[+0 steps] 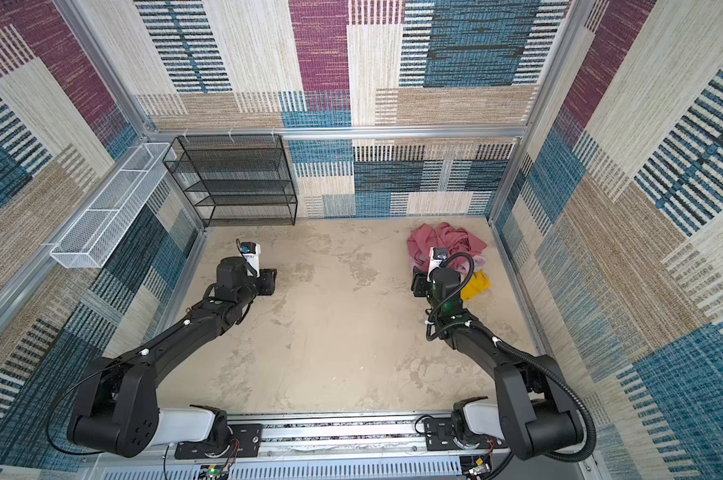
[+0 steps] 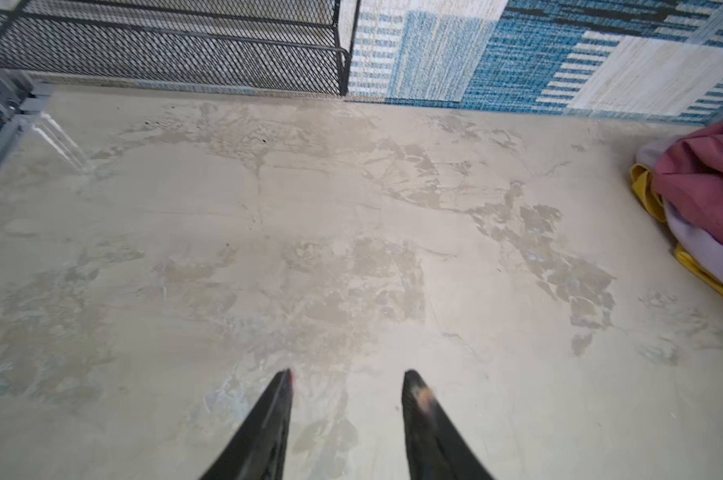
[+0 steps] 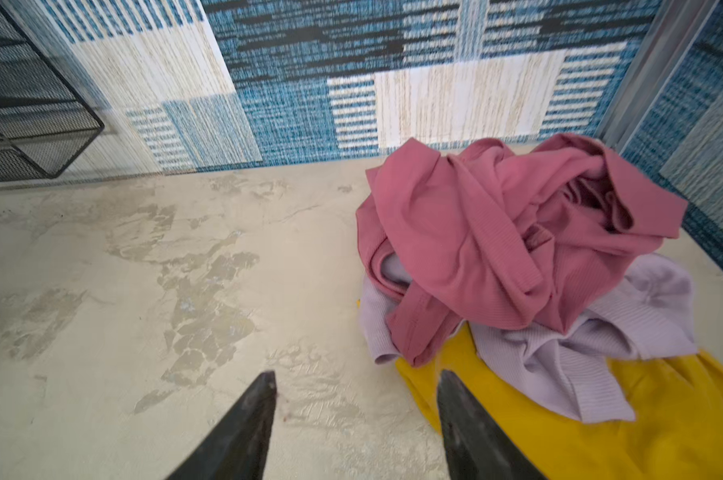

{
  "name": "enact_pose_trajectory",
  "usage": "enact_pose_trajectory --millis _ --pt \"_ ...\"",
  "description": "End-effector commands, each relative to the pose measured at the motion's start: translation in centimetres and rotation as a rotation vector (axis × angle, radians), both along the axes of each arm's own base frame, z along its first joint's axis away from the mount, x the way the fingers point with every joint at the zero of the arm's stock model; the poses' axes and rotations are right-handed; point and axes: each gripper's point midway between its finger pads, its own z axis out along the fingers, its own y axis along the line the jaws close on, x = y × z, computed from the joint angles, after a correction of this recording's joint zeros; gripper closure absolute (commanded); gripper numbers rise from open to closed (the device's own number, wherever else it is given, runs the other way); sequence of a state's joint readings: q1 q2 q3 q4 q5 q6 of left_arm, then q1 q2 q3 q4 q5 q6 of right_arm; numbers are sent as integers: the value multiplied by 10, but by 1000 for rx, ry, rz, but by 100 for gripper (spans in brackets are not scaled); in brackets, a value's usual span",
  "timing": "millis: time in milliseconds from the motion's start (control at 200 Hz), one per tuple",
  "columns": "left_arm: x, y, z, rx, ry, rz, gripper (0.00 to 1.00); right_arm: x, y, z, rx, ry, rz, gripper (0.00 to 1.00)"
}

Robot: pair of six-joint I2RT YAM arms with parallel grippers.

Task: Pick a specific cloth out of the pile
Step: 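Reach the right gripper toward the clothes pile while the left arm moves forward, then lower the right gripper into the pile and pinch the lavender shirt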

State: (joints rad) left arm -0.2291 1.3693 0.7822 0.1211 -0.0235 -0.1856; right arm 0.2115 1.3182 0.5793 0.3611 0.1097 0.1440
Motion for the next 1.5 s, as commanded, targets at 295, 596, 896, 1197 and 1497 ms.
enact_pose_trajectory --millis 295,596,896,1197,1497 --pt "-10 -15 -8 -39 65 -6 53 22 27 -41 47 203 58 50" --pt "-11 -12 -4 -40 41 9 53 39 22 -65 52 330 -25 60" --pt "-14 -3 -5 -21 27 47 52 48 16 -89 28 456 -88 59" --pt "-15 -2 -12 -13 35 48 52 49 7 -91 7 468 -140 57" --pt "-13 -4 -16 -18 41 47 52 53 5 -90 1 460 -149 58"
